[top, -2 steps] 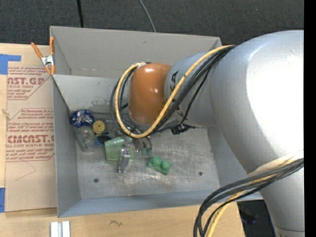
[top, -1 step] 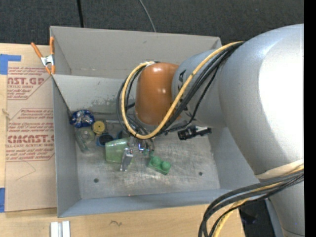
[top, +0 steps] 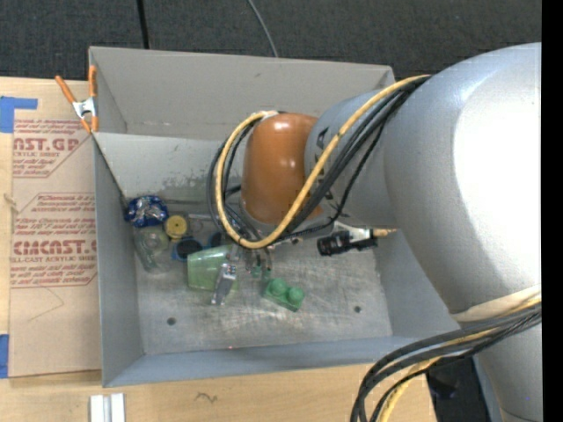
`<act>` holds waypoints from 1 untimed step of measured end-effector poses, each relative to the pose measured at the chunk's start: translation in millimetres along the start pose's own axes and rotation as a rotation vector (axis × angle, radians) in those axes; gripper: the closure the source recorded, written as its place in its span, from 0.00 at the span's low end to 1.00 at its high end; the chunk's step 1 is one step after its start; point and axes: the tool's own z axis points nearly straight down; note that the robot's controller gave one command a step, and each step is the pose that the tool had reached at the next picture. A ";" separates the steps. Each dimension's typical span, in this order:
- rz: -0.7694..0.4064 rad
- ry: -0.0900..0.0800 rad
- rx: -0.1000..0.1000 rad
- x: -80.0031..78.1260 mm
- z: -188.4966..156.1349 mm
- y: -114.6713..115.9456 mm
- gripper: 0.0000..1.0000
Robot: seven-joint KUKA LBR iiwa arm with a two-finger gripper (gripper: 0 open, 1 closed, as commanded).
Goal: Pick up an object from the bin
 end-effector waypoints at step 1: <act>0.119 -0.005 -0.005 3.8 22.0 0.5 0.00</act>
Offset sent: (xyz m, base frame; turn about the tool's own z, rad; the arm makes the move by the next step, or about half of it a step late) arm -0.0071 -0.0005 -0.0294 0.1210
